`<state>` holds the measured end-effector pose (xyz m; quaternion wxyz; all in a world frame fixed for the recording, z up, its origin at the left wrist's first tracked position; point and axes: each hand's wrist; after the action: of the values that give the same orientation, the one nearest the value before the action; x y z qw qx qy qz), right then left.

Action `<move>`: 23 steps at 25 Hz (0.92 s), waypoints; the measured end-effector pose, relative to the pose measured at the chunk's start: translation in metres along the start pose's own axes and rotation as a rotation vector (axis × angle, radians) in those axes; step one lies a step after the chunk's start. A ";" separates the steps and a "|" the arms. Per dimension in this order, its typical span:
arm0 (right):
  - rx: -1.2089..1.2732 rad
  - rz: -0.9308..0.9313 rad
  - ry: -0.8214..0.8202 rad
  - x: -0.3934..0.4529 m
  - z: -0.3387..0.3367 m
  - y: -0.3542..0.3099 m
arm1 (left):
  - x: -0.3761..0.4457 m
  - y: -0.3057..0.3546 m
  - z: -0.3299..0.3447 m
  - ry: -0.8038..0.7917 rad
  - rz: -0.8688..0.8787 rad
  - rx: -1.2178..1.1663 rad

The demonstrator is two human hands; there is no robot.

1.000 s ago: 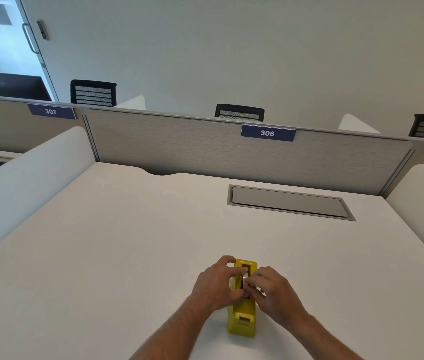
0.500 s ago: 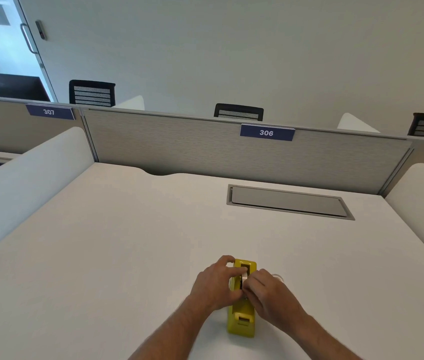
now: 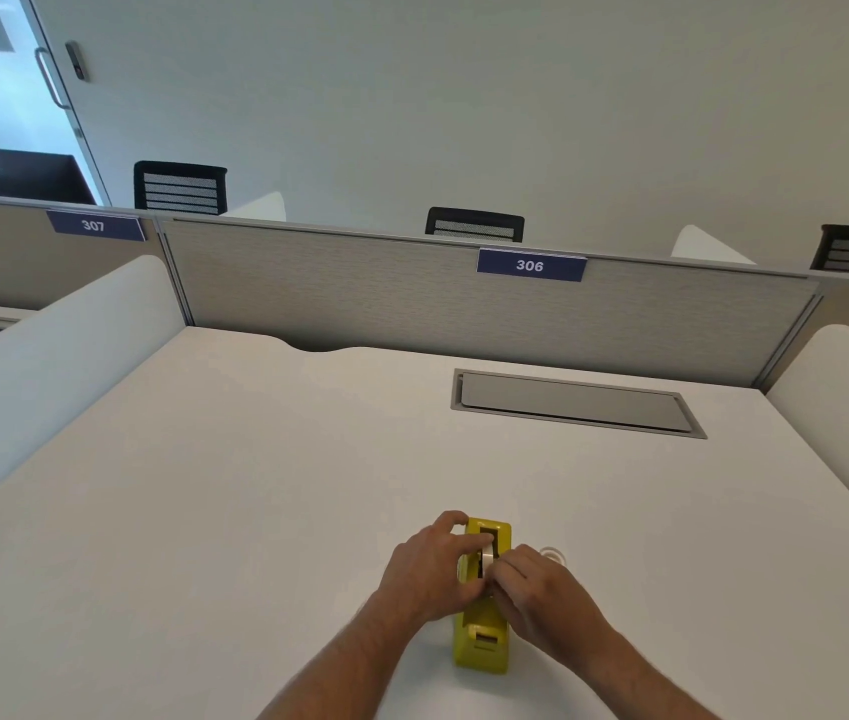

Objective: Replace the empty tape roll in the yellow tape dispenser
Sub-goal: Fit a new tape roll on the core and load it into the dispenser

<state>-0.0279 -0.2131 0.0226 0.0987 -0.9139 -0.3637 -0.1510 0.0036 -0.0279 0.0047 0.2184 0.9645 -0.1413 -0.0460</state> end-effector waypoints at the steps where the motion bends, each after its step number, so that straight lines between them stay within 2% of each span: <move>1: 0.002 0.013 0.002 0.001 -0.001 0.000 | 0.000 0.000 0.000 0.002 0.000 0.001; 6: 0.015 0.042 0.020 0.004 -0.006 -0.003 | 0.000 -0.001 0.000 -0.004 0.003 0.006; 11: 0.007 -0.019 0.052 0.007 -0.009 -0.006 | 0.000 0.000 -0.001 -0.009 0.004 0.016; 23: 0.007 -0.088 -0.017 0.006 -0.011 -0.010 | 0.000 0.001 -0.003 -0.035 0.006 0.020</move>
<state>-0.0325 -0.2054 0.0355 0.0919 -0.8979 -0.4050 -0.1461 0.0042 -0.0273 0.0079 0.2063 0.9653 -0.1483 -0.0609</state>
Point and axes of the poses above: each hand's wrist, its own x-axis towards the middle knuckle, its own z-axis out of the palm, y = z × x, and after that the axes turned 2 degrees about -z, right-handed
